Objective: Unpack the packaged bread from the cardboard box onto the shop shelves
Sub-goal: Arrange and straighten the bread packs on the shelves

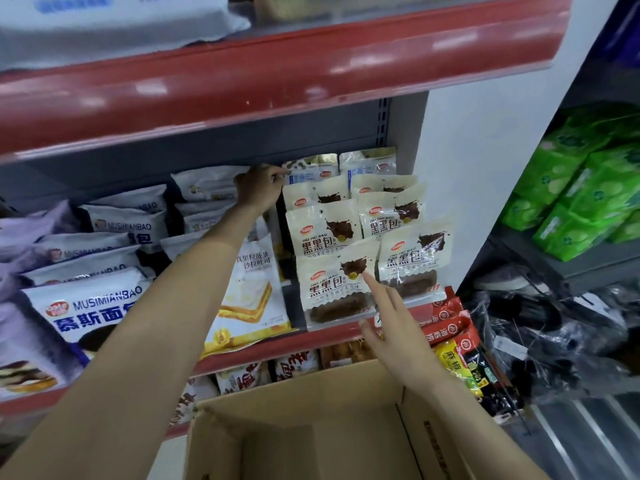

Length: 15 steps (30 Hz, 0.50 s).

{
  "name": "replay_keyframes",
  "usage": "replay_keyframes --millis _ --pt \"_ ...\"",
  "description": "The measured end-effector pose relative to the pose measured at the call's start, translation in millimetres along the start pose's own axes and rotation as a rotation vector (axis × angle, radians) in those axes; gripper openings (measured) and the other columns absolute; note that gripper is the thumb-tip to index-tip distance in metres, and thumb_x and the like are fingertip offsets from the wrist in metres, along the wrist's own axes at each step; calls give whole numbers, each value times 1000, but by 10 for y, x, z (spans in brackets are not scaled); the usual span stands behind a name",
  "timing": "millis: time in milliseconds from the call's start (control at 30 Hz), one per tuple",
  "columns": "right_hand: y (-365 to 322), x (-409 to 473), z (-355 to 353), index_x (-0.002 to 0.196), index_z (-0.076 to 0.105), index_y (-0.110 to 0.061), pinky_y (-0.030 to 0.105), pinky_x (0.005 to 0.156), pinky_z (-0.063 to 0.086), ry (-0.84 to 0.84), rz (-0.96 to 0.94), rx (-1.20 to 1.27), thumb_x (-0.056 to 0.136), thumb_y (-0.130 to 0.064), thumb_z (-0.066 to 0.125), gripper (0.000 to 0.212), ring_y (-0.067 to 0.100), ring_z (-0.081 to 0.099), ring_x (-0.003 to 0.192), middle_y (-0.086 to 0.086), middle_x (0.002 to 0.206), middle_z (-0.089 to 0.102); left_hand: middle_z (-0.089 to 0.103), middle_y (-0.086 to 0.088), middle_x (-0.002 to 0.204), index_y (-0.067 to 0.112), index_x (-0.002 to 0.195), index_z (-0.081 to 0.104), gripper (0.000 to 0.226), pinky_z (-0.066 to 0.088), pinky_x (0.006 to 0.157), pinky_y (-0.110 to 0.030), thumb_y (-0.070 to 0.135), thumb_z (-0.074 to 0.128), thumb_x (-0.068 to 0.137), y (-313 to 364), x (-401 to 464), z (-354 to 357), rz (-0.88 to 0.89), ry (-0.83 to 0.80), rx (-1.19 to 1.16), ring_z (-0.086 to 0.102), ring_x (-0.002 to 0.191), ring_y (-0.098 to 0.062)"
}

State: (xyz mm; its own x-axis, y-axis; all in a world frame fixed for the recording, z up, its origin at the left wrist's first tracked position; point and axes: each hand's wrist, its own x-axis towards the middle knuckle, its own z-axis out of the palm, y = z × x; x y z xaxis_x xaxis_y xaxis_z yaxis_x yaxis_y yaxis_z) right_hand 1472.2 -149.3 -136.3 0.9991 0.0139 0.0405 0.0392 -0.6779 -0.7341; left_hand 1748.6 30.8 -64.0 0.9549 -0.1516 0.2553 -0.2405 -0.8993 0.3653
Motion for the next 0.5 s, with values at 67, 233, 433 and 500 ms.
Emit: replay_keyframes --millis 67,233,433,500 --pt "6 8 7 148 3 -37 4 60 41 0 -5 -11 94 -22 52 74 -1 50 87 -8 148 26 59 -3 130 22 117 67 35 38 98 -35 20 39 96 6 -28 13 6 6 -28 54 117 -26" --pt "11 11 -14 148 2 -38 8 60 43 -10 -13 -29 95 -23 51 74 0 53 86 -8 146 26 61 -9 128 13 117 66 34 44 93 -31 17 39 97 14 -84 -52 -14 -12 -152 56 115 -26" --pt "-58 -31 -46 149 6 -33 11 69 47 8 -3 -70 95 -21 50 70 5 55 94 -7 148 24 60 -7 127 14 115 65 29 40 85 -25 14 42 96 47 -183 -85 -32 49 -251 55 115 -22" --pt "-90 -47 -54 149 9 -31 17 76 51 31 -6 -95 95 -18 50 69 8 57 99 -4 150 23 58 -6 129 16 116 64 29 40 86 -25 16 43 96 74 -266 -100 -36 50 -263 54 117 -21"
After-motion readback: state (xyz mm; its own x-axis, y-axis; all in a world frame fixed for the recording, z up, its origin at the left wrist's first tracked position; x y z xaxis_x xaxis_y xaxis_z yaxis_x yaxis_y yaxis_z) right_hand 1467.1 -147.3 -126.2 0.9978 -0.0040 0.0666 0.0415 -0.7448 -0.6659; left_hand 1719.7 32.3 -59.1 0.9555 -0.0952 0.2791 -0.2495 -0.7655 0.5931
